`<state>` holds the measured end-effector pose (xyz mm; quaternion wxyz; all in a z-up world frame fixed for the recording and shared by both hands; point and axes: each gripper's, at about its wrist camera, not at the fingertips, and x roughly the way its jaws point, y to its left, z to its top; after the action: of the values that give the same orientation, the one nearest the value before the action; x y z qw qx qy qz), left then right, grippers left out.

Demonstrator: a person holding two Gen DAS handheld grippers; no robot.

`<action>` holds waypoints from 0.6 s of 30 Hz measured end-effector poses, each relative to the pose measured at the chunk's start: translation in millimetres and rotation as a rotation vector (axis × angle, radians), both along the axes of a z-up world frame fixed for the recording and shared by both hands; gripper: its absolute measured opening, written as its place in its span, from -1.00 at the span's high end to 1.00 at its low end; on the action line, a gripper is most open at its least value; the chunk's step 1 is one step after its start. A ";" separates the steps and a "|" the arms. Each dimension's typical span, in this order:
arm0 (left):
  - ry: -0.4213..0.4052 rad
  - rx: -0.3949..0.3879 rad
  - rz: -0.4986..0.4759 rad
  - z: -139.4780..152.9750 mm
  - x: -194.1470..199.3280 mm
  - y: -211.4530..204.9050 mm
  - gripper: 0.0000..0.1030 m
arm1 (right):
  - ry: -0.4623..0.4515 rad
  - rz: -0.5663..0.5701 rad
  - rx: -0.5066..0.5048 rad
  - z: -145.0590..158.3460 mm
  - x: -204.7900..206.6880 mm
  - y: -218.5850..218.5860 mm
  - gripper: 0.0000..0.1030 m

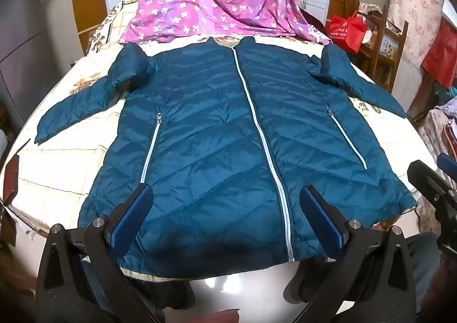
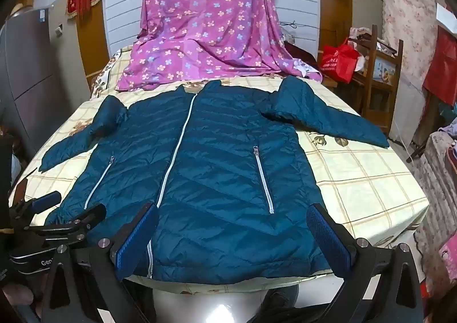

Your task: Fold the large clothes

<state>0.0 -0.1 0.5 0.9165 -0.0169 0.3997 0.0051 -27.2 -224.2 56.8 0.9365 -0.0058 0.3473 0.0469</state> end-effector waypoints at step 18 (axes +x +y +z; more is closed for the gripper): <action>0.005 -0.012 -0.007 -5.4 -2.5 -8.1 -0.99 | 0.002 0.005 0.010 2.7 -1.5 3.6 -0.99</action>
<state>-2.5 -8.2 -5.0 0.9155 -0.0209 0.4019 -0.0003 -28.6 -220.6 59.6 0.9360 -0.0017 0.3482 0.0510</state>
